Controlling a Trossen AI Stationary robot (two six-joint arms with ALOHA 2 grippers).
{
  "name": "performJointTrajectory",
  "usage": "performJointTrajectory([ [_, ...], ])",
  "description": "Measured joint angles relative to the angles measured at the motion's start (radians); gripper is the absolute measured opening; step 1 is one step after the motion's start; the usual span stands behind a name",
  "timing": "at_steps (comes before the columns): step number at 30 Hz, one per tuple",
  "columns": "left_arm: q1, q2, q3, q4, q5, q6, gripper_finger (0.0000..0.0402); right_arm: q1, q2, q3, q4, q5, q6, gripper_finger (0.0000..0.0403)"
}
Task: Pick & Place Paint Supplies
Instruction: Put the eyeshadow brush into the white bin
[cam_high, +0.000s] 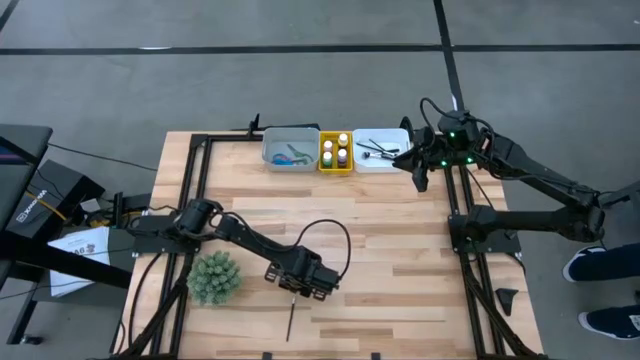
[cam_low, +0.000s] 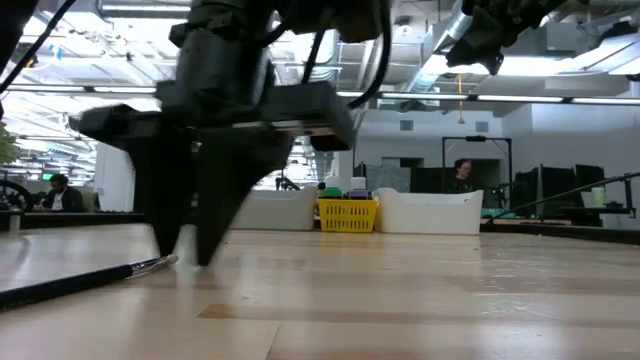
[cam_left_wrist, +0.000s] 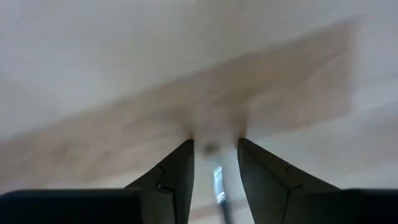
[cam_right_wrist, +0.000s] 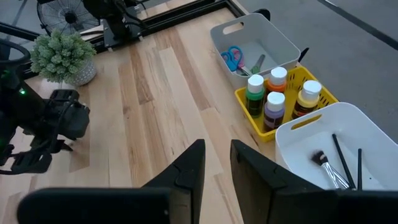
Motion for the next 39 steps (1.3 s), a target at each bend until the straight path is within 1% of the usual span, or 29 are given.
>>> performJointTrajectory([
  [5, -0.014, 0.000, -0.002, -0.009, 0.036, -0.003, 0.0115, 0.000, 0.000, 0.000, -0.003, 0.000, -0.007, 0.0072],
  [10, -0.031, -0.001, -0.002, -0.007, 0.037, -0.017, 0.0115, 0.000, 0.000, 0.000, -0.008, 0.000, -0.009, 0.0072],
  [22, -0.026, -0.002, -0.002, 0.005, -0.024, -0.023, 0.0115, 0.000, 0.000, 0.000, -0.008, 0.000, -0.009, 0.0072],
  [33, -0.024, 0.007, 0.001, 0.013, -0.035, -0.024, 0.0115, 0.000, 0.000, 0.000, -0.009, 0.000, -0.008, 0.0072],
  [39, -0.024, 0.008, 0.001, 0.020, -0.036, -0.025, 0.0091, 0.000, 0.000, 0.000, -0.009, 0.000, -0.006, 0.0072],
])
